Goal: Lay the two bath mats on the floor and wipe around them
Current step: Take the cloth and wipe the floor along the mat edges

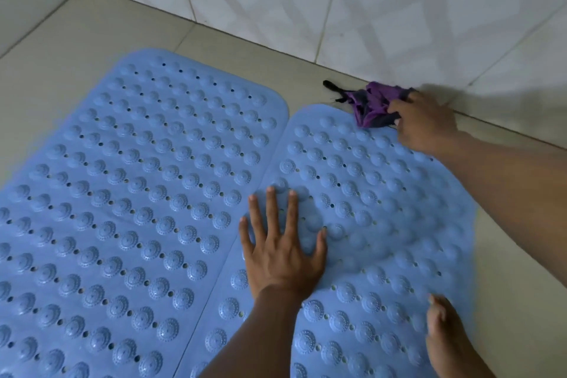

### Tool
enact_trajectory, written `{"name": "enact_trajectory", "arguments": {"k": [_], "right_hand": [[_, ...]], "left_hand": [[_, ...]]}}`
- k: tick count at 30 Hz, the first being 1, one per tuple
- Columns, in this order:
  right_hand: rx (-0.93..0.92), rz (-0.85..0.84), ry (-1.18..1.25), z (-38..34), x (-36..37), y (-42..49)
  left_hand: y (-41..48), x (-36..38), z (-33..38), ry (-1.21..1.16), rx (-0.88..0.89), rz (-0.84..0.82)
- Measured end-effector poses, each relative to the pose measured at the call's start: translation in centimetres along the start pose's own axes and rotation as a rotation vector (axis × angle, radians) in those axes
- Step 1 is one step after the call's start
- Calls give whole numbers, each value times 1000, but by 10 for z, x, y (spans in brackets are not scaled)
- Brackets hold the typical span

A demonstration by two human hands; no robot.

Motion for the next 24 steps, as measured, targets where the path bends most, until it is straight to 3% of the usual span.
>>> {"name": "enact_trajectory", "arguments": {"k": [5,12,17,21,24], "right_hand": [[294,-15,60,65,13,-49],[516,-65,93,109,20,-109],[593,-2,235,110,35,-164],[617,24,188,97,41,-198],[483,248,110,99,32,-203]], "left_hand": [[0,-4,0,8,12,-18],[-1,-5,1,10,21,27],[-2,-5,0,24,21,70],[-2,-5,0,45,17,85],[-2,-4,-1,37,22,112]]}}
Point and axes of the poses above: each hand's wrist, its own y-axis towards the middle knuckle, its own x-axis out of the palm, z = x × y, the point moved 4 cm from there along y, towards the middle knuckle, and after that the axes turned 5 degrees about y, right-handed, at the moved point
